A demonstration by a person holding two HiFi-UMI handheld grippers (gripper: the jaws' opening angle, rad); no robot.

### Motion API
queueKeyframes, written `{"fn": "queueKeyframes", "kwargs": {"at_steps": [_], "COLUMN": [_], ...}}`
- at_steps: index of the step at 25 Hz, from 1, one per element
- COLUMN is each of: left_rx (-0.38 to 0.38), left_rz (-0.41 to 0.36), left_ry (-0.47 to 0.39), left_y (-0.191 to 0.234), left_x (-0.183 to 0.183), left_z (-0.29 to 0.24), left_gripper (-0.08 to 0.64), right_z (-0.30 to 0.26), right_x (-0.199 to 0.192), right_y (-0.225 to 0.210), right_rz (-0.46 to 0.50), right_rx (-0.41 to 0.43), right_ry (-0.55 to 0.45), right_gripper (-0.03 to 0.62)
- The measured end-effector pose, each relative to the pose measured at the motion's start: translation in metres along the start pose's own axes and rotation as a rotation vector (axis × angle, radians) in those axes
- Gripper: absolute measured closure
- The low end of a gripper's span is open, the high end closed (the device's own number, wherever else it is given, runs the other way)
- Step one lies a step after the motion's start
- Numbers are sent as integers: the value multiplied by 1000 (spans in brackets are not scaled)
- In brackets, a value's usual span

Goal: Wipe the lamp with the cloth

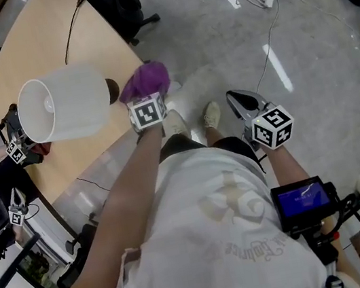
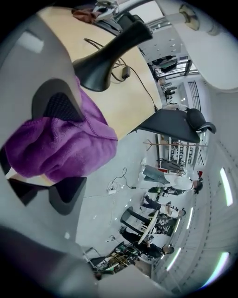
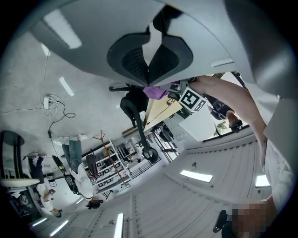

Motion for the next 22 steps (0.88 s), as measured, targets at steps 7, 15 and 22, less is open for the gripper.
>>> {"fn": "queueKeyframes", "kwargs": {"at_steps": [7,15,22], "left_rx": [3,-85,-210], "left_rz": [-59,-22,-64], "left_ry": [15,9,-187], "left_y": [-12,-14,-38], "left_x": [-5,-17,-8], "left_z": [12,17,73], "left_gripper": [415,470,476], "right_z": [0,4,7], "right_x": [-2,-4,-8], "right_y": [1,-4,-3], "right_rz": [-12,-29,-23], "right_rx": [23,21,40], "right_ry": [-19,-40,-55], "right_gripper": [578,578,578]}}
Point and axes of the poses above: the fingertips, and each gripper's own axes: z backward along the fingers, y to its left, x out of its top, the point moved 7 cm from there along z, backward along the fingers, and after that the axes turned 5 degrees about -z, right-handed, at the moved point
